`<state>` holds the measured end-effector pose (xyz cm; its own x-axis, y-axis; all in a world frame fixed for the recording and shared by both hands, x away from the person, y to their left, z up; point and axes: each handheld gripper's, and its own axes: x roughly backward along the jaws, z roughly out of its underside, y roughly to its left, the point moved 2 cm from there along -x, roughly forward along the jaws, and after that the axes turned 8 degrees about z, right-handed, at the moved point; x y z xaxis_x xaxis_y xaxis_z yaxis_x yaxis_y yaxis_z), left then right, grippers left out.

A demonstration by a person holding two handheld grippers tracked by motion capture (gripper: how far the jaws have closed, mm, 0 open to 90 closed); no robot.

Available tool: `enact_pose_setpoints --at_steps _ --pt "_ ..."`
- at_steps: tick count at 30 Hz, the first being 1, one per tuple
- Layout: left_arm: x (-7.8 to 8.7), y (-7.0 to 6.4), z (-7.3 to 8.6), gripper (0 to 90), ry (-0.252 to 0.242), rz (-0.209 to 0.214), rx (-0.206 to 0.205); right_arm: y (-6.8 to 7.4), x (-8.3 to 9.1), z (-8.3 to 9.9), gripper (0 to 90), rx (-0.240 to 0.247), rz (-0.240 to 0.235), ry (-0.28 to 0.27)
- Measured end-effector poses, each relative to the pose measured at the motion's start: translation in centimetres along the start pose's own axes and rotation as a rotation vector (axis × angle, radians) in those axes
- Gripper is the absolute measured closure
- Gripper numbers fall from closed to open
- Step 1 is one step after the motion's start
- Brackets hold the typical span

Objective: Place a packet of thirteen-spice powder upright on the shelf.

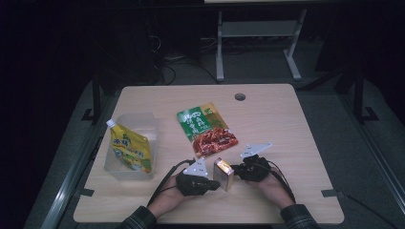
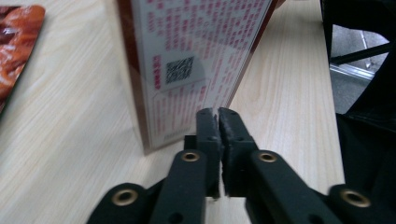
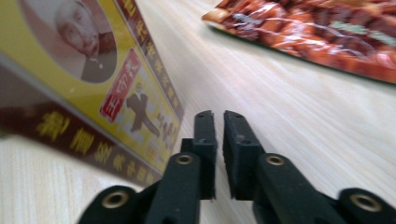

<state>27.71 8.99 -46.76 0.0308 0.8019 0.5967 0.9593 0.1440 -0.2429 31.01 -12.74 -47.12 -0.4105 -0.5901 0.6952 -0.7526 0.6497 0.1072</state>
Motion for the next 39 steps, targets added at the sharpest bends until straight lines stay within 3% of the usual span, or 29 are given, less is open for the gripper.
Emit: enact_pose_setpoints --at_steps 3,9,14,18,26,35,39 --pt "0.8 0.1 0.4 78.3 0.012 -0.004 0.024 -0.3 1.2 0.4 73.3 -0.007 0.034 -0.013" --pt "2.9 0.2 1.4 65.3 0.028 -0.021 0.073 0.2 4.2 1.8 61.4 -0.048 0.050 -0.018" --pt "4.1 -0.2 2.5 51.8 0.037 -0.030 0.100 1.6 6.0 2.6 53.0 -0.037 0.060 -0.053" --pt "4.9 -0.6 3.5 46.6 0.051 -0.046 0.114 2.8 6.8 2.6 46.6 -0.043 0.050 -0.081" --pt "5.3 -0.3 3.7 45.2 0.048 -0.067 0.129 4.8 6.7 1.0 37.0 -0.034 0.024 -0.112" --pt "4.9 -0.1 3.6 45.2 0.043 -0.065 0.128 5.3 5.2 -1.1 36.8 -0.011 0.040 -0.135" --pt "4.9 -0.2 3.7 45.3 0.045 -0.065 0.128 5.3 4.2 -1.7 41.2 0.000 0.043 -0.131"
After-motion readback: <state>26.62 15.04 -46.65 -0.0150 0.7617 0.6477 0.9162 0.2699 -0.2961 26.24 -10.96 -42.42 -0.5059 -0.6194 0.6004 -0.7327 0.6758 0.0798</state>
